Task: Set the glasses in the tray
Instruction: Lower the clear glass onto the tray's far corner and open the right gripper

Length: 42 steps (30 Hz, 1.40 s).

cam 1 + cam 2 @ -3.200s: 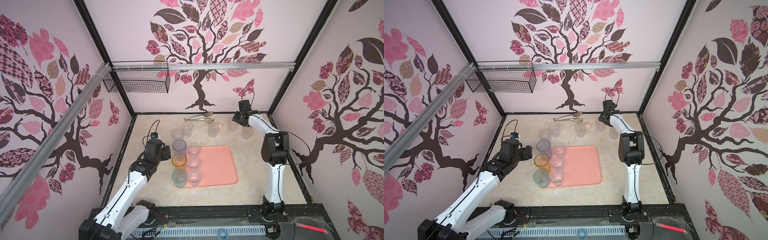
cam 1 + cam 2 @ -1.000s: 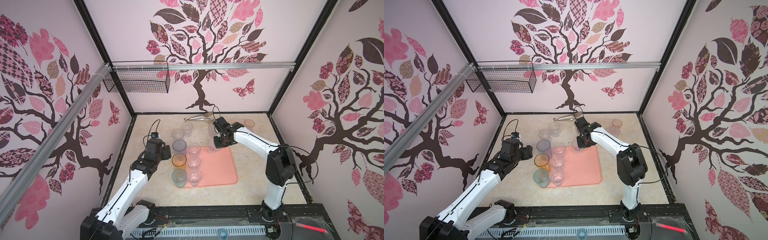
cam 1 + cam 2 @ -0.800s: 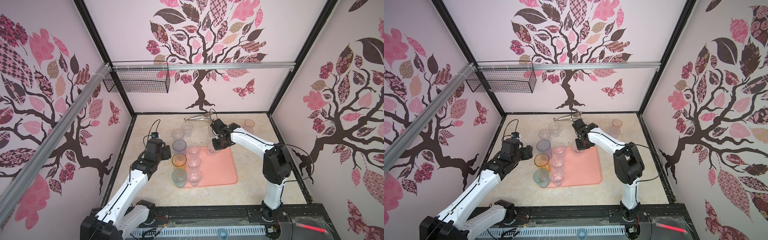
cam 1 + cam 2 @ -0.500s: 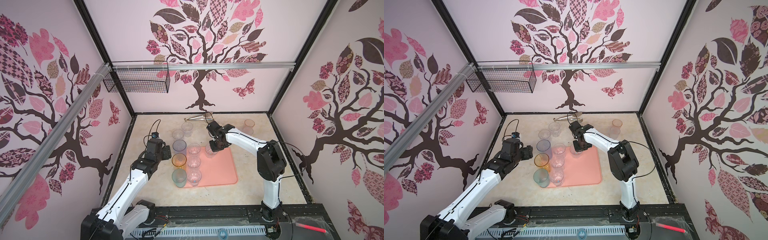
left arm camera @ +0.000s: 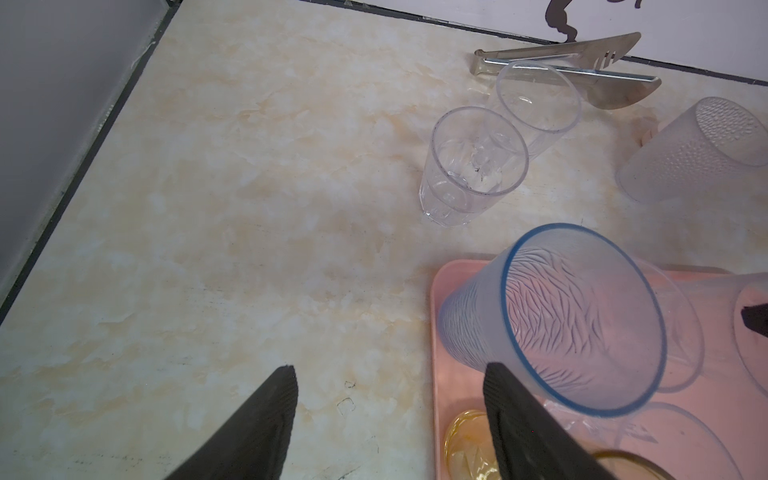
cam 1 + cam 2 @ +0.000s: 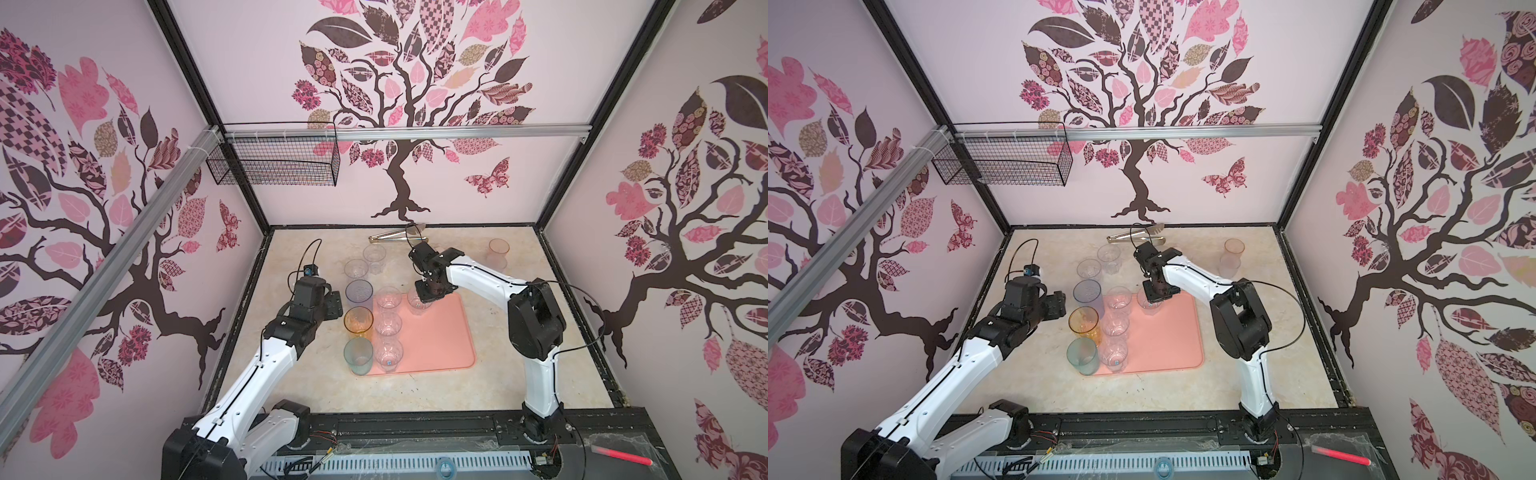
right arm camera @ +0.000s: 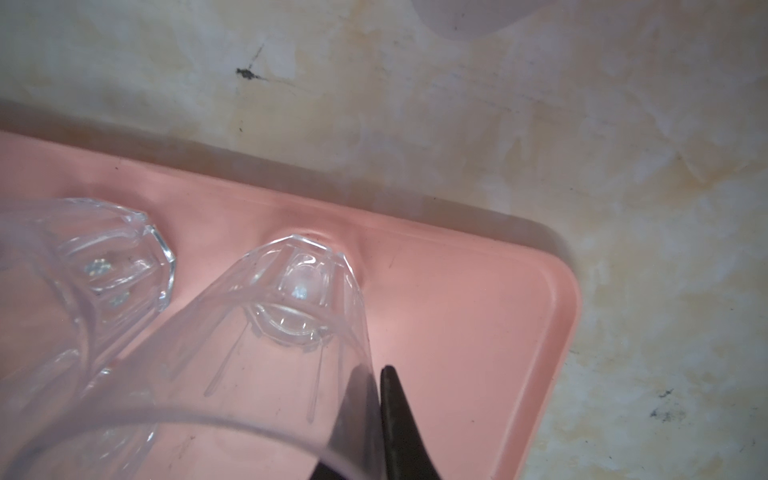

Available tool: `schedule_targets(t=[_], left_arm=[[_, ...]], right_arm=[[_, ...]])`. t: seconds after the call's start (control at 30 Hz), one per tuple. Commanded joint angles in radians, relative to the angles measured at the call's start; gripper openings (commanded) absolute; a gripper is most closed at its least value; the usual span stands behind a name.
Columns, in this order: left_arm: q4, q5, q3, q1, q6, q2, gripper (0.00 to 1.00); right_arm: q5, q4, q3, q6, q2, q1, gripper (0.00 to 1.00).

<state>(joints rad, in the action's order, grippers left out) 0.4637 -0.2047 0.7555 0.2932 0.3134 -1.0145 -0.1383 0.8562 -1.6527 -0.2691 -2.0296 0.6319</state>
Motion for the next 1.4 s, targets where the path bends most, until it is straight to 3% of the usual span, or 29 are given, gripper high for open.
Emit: schedule_targets(t=[0.0,0.47,1.13,1.37], left_arm=[[-0.017,0.001,-0.024,-0.004,-0.004,0.004,0.75],[-0.017,-0.002,-0.022,-0.009,-0.007,0.008,0.75],[-0.016,-0.001,-0.024,-0.009,-0.007,0.017,0.75],[-0.014,0.000,-0.024,-0.010,-0.002,0.027,0.75]], right_arm=[[-0.008,0.019,-0.020,-0.007,-0.056,0.011,0.11],[0.016,0.003,-0.003,-0.020,-0.001,0.015,0.31],[0.036,0.025,-0.080,-0.027,0.009,0.015,0.32],[0.064,0.078,-0.133,-0.013,0.083,-0.015,0.39]])
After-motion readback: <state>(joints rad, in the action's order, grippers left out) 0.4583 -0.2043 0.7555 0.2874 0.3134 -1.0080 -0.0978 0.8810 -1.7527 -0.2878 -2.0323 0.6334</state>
